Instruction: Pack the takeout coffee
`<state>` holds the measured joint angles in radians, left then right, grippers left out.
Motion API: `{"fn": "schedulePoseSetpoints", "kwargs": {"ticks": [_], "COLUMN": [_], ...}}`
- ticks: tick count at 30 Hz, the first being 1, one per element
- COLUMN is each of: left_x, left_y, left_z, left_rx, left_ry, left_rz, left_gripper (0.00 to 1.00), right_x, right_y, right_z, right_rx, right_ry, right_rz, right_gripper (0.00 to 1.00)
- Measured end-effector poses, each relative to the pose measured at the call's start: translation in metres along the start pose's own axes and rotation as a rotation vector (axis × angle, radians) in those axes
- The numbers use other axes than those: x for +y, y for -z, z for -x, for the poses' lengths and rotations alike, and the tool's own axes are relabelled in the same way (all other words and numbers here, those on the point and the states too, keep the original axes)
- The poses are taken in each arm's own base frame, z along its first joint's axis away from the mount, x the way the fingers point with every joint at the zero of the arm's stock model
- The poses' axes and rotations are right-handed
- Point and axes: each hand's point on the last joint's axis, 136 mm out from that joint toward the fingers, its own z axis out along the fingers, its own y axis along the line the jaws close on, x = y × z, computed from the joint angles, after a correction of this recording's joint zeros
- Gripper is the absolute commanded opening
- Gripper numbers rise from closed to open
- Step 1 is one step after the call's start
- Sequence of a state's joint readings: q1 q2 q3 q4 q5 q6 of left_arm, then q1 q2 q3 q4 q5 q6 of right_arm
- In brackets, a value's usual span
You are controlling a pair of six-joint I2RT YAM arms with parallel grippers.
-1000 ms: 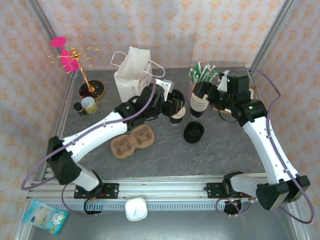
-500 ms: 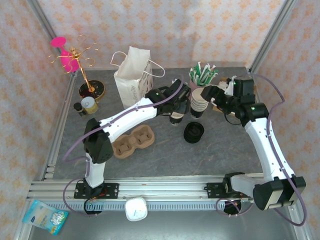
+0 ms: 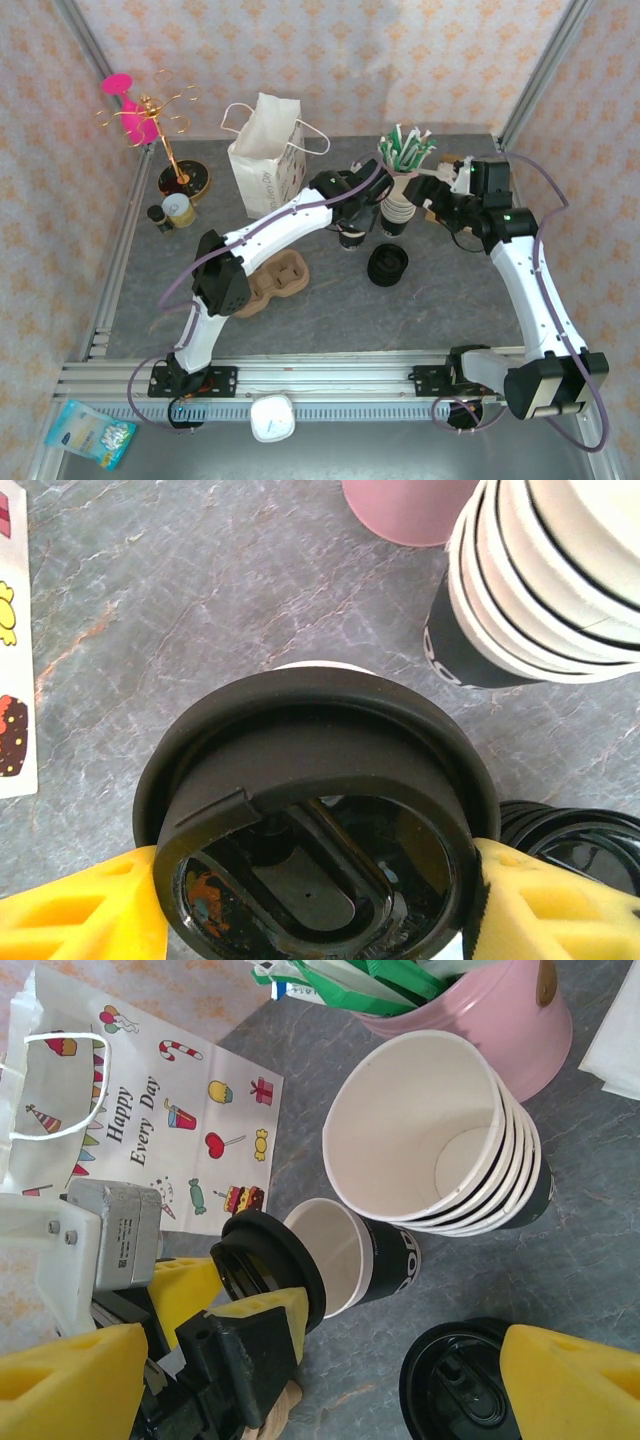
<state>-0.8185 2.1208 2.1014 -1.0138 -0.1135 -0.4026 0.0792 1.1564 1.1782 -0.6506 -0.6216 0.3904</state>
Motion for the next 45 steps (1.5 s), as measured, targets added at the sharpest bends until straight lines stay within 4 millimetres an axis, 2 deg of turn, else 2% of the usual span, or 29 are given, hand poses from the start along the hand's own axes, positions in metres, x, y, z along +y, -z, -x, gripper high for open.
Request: {"fn": "schedulePoseSetpoints", "kwargs": {"ticks": [14, 31, 39, 45], "left_x": [-0.003, 0.000, -0.003, -0.002], "left_y": [-0.017, -0.016, -0.033, -0.037], "left_z": [-0.002, -0.003, -0.008, -0.009], "left_rx": [0.043, 0.053, 0.080, 0.085], "left_ry": [-0.026, -0.035, -0.056, -0.061], "left_rz": [0.030, 0.048, 0.060, 0.064], "left_gripper": [0.67, 0.69, 0.71, 0.74], "right_x": [-0.002, 0.002, 0.001, 0.002], "right_y": [-0.002, -0.001, -0.002, -0.002], "right_z": [-0.004, -0.005, -0.006, -0.005], "right_rx": [0.016, 0.019, 0.019, 0.018], "right_ry": [-0.006, -0.002, -0.002, -0.001], "right_rz": [0.006, 0.027, 0.026, 0.028], "right_gripper": [0.91, 0.92, 0.92, 0.92]}}
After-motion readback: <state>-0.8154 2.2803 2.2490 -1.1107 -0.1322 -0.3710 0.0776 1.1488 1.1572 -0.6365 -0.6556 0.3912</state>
